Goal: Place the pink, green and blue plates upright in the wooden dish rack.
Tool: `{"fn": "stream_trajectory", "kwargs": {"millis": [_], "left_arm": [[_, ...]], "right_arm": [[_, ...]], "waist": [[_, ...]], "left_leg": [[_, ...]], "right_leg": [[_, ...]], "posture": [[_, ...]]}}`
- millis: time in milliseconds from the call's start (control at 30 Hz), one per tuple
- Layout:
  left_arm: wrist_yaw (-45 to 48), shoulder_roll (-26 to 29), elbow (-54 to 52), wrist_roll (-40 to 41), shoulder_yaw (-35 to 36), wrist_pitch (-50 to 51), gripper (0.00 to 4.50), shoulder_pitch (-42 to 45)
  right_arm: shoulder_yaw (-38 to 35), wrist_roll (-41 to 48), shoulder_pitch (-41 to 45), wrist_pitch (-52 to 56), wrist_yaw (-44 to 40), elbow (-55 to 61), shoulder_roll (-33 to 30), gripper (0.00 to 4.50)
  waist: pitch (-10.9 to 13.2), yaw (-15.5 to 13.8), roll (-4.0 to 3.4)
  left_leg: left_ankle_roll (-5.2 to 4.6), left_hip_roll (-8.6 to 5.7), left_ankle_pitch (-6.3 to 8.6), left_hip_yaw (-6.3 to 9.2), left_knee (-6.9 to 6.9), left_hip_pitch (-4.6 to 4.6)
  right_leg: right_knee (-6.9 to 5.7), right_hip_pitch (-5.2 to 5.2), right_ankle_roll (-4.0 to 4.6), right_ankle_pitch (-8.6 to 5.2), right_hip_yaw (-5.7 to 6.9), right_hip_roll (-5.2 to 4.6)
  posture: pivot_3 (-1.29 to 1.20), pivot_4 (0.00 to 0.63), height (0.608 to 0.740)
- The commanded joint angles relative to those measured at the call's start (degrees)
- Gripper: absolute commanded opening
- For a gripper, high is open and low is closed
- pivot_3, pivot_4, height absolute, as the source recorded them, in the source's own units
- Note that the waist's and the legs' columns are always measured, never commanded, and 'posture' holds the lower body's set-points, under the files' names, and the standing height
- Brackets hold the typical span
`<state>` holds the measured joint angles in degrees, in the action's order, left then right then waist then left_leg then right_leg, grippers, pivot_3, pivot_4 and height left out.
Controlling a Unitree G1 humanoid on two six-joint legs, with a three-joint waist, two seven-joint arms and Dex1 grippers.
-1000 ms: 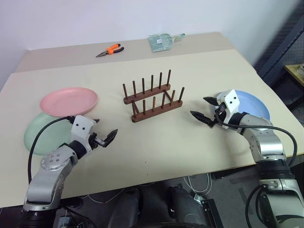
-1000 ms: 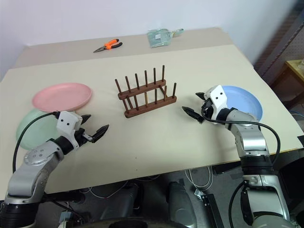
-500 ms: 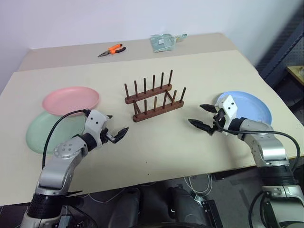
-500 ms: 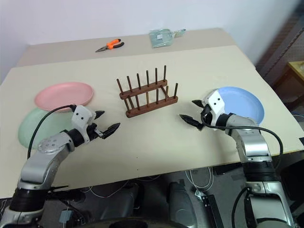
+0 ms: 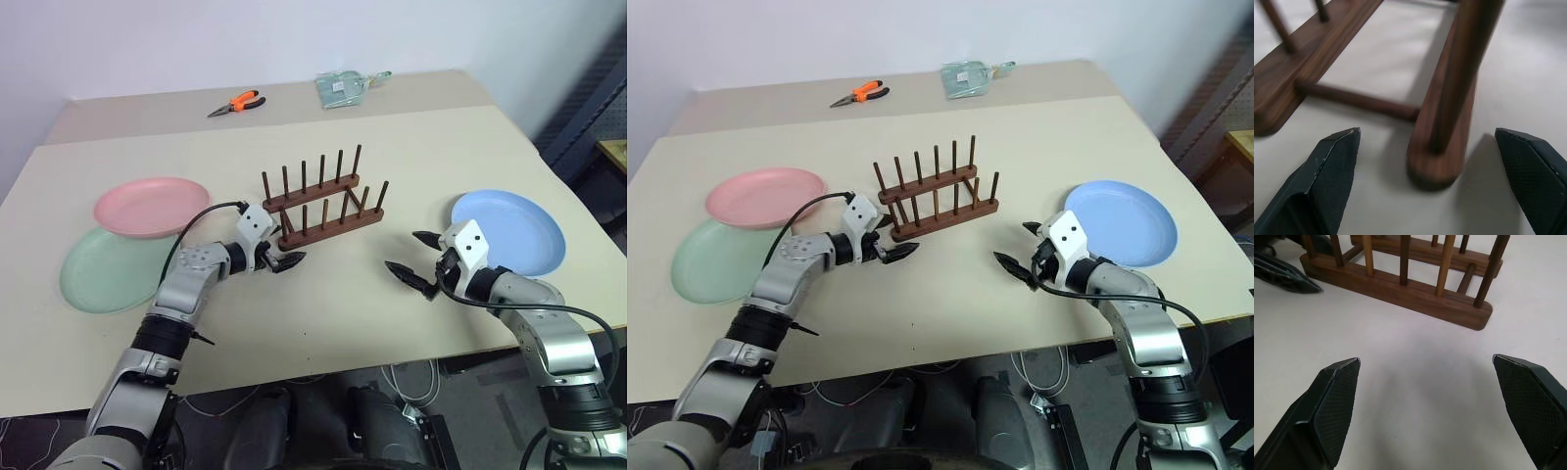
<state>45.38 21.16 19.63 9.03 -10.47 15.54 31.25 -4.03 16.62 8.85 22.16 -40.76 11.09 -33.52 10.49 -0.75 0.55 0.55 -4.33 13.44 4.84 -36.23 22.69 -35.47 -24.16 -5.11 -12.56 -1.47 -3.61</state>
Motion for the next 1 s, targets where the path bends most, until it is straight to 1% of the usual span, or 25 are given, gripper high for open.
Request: {"fn": "stream_trajectory", "kwargs": {"millis": [33, 100, 167, 300, 500, 567, 600, 633, 667, 700, 733, 800, 867, 933, 1000], "left_arm": [[1.79, -0.78, 1.06, -0.84, -1.47, -0.35, 2.76, -1.62], [2.18, -0.53, 0.03, -1.01, -1.36, -0.62, 1.73, -2.58], [2.83, -0.09, -1.68, -1.18, -1.57, -0.79, 0.83, -3.71], [4.80, 0.84, -6.53, -0.76, -1.73, -0.70, 0.78, -6.12], [13.20, 6.45, -15.85, 0.10, -3.97, -1.38, 0.78, -9.93], [15.44, 8.21, -17.23, 0.13, -4.37, -1.59, 0.78, -10.47], [15.96, 8.64, -17.22, 0.20, -4.23, -1.81, 1.58, -10.49], [16.17, 8.84, -17.12, 0.26, -4.07, -1.96, 1.82, -10.47], [16.37, 9.00, -16.82, 0.46, -3.79, -2.05, 2.21, -10.39], [16.13, 9.18, -16.12, 0.04, -3.65, -2.42, 2.82, -10.20], [15.30, 9.40, -15.12, -1.04, -3.59, -3.00, 3.22, -9.97], [13.52, 10.15, -14.36, -2.22, -2.76, -2.41, 4.19, -10.32], [12.57, 11.45, -15.71, -1.97, -1.57, -0.41, 4.19, -11.82], [12.03, 13.83, -19.31, -1.00, -0.22, 3.26, 4.19, -14.71], [12.24, 16.36, -23.73, 0.97, 1.43, 7.29, 4.26, -18.42]], "right_arm": [[-1.19, 0.57, 0.34, -0.53, 1.18, 2.54, 0.53, 4.50], [-0.83, 0.55, 0.18, -0.53, 1.51, 2.96, 0.69, 4.50], [-0.60, 0.55, -0.03, -0.69, 1.46, 3.03, 0.68, 4.50], [-0.82, 0.40, -0.17, -1.06, 0.40, 2.14, -0.42, 4.50], [-3.14, -0.09, -0.77, -1.84, -0.64, -0.06, -3.19, 4.50], [-4.00, -0.34, -0.87, -2.45, -0.91, -1.23, -3.97, 4.50], [-4.33, -0.38, -0.93, -2.80, -1.01, -1.84, -4.30, 4.50], [-4.48, -0.36, -0.96, -3.06, -1.05, -2.23, -4.51, 4.50], [-4.53, -0.38, -1.09, -3.24, -1.00, -2.41, -4.59, 4.50], [-4.54, -0.55, -1.37, -3.37, -0.98, -2.50, -4.63, 4.50], [-4.49, -0.85, -1.73, -3.57, -1.00, -2.57, -4.66, 4.50], [-4.31, -1.21, -2.43, -3.75, -0.98, -2.35, -4.55, 4.50], [-4.10, -1.20, -2.85, -3.67, -1.09, -2.03, -4.51, 4.50], [-3.66, -1.37, -3.26, -3.70, -1.85, -1.86, -4.80, 4.50], [-3.09, -1.99, -3.70, -4.06, -2.59, -1.98, -5.15, 3.96]], "waist": [[-0.01, 0.02, 0.00], [-0.01, 0.04, 0.00], [-0.03, 0.06, -0.01], [-0.05, 0.08, -0.05], [-0.05, 0.05, -0.06], [-0.05, 0.06, -0.05], [-0.05, 0.05, -0.06], [-0.05, 0.04, -0.05], [-0.05, 0.03, -0.05], [-0.05, 0.05, -0.05], [-0.05, 0.07, -0.05], [-0.05, 0.07, -0.05], [-0.05, 0.21, -0.05], [-0.05, 0.73, -0.06], [-0.06, 1.46, -0.07]], "left_leg": [[0.00, 0.00, 0.00, 0.00, 0.01, -0.01], [0.00, 0.00, 0.00, 0.00, 0.02, -0.01], [-0.01, 0.00, 0.00, -0.01, 0.03, -0.03], [-0.01, 0.00, 0.00, -0.01, 0.04, -0.07], [-0.01, 0.01, 0.00, -0.01, 0.05, -0.07], [-0.01, 0.01, 0.00, -0.01, 0.05, -0.07], [-0.01, 0.01, 0.01, 0.00, 0.04, -0.07], [-0.01, 0.01, 0.01, 0.00, 0.05, -0.07], [-0.01, 0.01, 0.01, 0.00, 0.05, -0.06], [-0.02, 0.01, 0.01, 0.00, 0.05, -0.06], [-0.02, 0.01, 0.01, 0.00, 0.05, -0.07], [-0.02, 0.01, 0.01, 0.00, 0.04, -0.07], [-0.02, 0.02, 0.01, 0.00, 0.04, -0.07], [-0.02, 0.03, 0.01, -0.01, 0.07, -0.10], [-0.02, 0.08, 0.01, 0.00, 0.14, -0.14]], "right_leg": [[0.00, 0.01, 0.00, 0.00, 0.00, 0.00], [0.01, 0.01, -0.01, 0.00, 0.00, 0.00], [0.01, 0.01, -0.01, 0.00, -0.01, 0.00], [0.00, 0.04, -0.01, 0.00, -0.01, 0.00], [0.02, 0.05, 0.02, -0.01, -0.01, -0.01], [0.02, 0.05, 0.03, -0.02, -0.01, -0.01], [0.02, 0.05, 0.06, -0.04, -0.01, -0.01], [0.03, 0.06, 0.10, -0.06, -0.01, -0.02], [0.03, 0.06, 0.14, -0.09, -0.01, -0.02], [0.03, 0.06, 0.15, -0.09, -0.01, -0.02], [0.03, 0.06, 0.15, -0.09, -0.01, -0.02], [0.02, 0.06, 0.11, -0.06, -0.01, -0.02], [0.01, 0.06, 0.07, -0.04, -0.01, -0.01], [0.01, 0.06, 0.05, -0.03, -0.03, 0.00], [0.00, 0.05, 0.04, -0.03, -0.02, 0.02]], "posture": [[0.00, 0.150, 0.740], [0.00, 0.150, 0.740], [0.00, 0.150, 0.740], [0.00, 0.150, 0.740], [0.00, 0.150, 0.740], [0.00, 0.150, 0.740], [0.00, 0.150, 0.740], [0.00, 0.150, 0.740], [0.00, 0.150, 0.740], [0.00, 0.150, 0.740], [0.00, 0.150, 0.740], [0.00, 0.150, 0.740], [0.00, 0.150, 0.740], [0.00, 0.150, 0.740], [0.00, 0.150, 0.740]]}}
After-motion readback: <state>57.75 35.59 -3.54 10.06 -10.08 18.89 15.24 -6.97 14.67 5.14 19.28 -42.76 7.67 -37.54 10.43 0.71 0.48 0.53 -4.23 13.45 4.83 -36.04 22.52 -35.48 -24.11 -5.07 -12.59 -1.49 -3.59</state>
